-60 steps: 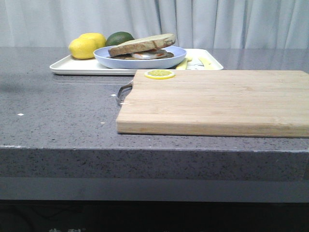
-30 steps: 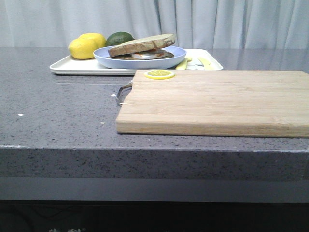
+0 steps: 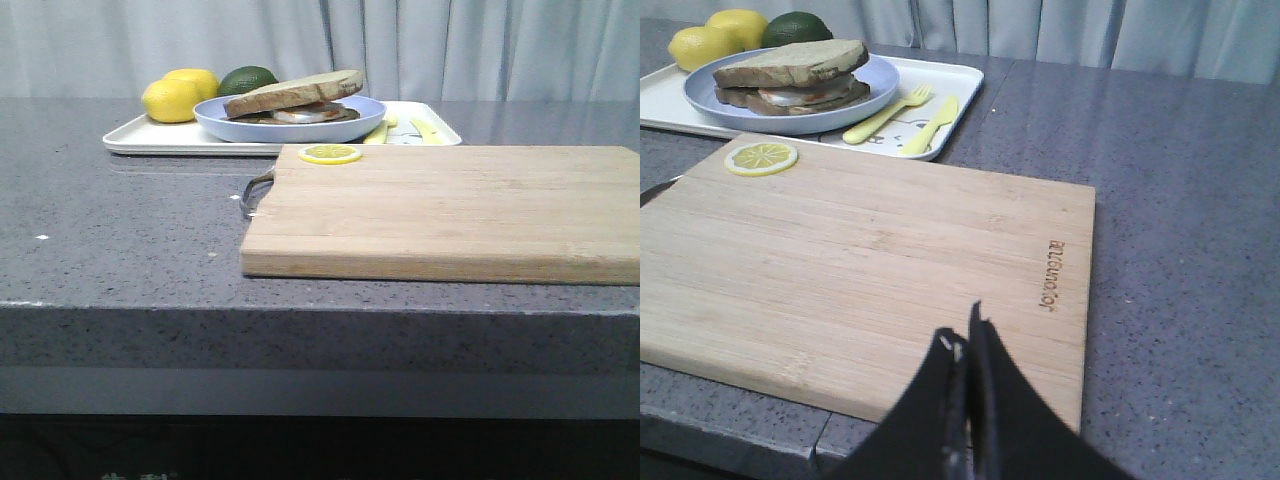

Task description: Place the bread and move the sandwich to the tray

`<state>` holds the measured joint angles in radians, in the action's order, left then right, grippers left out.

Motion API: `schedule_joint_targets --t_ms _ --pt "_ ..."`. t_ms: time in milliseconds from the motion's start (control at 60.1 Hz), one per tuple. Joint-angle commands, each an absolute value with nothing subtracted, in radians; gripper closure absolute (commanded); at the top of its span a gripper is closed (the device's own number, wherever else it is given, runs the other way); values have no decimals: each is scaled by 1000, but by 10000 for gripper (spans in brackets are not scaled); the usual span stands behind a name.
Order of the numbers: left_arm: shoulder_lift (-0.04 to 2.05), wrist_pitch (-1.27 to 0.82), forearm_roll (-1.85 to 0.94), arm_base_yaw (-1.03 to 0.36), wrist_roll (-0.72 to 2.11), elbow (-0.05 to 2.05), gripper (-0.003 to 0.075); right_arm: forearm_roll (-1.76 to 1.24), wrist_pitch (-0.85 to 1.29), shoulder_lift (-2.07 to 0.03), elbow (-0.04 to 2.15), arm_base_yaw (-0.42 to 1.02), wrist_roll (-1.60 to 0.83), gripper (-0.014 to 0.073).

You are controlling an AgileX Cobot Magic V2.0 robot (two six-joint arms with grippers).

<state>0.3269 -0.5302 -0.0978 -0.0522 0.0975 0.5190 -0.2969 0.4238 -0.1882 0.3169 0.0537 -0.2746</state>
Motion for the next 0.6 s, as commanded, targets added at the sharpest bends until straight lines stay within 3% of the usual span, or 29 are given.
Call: schedule_joint_targets --t_ms 0,582 --pt "326 -432 -112 -51 97 543 739 -304 351 -195 344 50 -274 670" --pt "326 -432 -128 -51 95 543 739 -304 351 -195 344 50 -274 670"
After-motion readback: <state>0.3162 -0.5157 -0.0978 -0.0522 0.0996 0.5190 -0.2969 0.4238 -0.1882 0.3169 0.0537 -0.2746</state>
